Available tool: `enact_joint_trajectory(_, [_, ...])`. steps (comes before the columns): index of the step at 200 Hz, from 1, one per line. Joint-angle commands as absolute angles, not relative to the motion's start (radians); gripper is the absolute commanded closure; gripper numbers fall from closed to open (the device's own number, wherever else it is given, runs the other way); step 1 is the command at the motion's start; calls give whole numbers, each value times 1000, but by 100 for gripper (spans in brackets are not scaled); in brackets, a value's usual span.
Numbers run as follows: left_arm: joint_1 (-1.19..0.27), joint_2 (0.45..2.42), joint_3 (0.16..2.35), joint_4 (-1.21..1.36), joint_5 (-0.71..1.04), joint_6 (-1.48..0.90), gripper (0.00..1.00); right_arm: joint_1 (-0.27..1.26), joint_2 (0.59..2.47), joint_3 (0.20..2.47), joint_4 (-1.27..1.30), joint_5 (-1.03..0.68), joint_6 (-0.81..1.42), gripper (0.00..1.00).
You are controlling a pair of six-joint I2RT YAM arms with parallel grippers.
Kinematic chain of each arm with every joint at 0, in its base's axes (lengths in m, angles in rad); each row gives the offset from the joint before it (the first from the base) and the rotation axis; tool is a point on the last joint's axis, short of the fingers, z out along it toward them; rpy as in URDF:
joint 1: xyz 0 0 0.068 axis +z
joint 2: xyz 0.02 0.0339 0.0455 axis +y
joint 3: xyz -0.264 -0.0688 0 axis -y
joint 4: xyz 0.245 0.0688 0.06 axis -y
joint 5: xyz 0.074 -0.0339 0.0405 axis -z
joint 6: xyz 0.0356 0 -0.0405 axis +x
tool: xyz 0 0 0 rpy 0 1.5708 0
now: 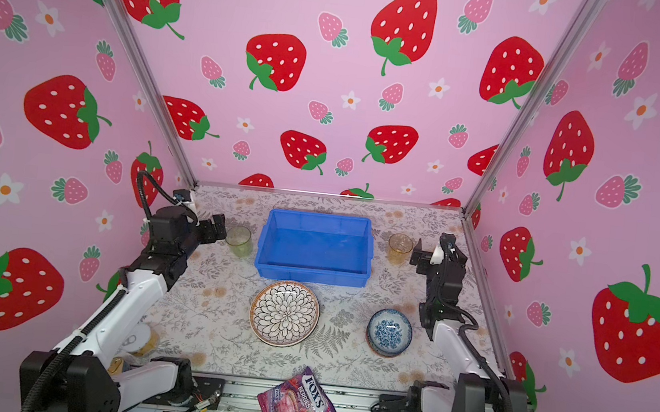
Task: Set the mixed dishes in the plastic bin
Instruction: 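Move both grippers toward the stacked plates from opposite sides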
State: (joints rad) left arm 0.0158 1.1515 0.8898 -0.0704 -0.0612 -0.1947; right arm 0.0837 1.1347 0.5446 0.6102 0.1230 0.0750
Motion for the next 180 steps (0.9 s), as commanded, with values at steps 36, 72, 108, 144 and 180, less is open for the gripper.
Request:
enact_joint_trajectory(36, [17, 1104, 989, -396, 30, -354, 1, 120, 1108, 822, 116, 23, 200, 1])
enact_joint_trajectory(72, [17, 1006, 991, -557, 76, -382, 3, 336, 1160, 968, -65, 176, 184, 1])
enact_joint_trajectory(108, [18, 866, 951, -693, 176, -453, 1, 545, 1248, 1114, -205, 230, 198, 1])
enact_joint_trajectory(144, [17, 782, 942, -867, 209, -508, 1, 681, 1293, 1143, -274, 176, 287, 1])
enact_joint_trajectory(180, [18, 747, 882, -928, 312, -594, 1, 800, 1318, 1143, -354, 211, 441, 1])
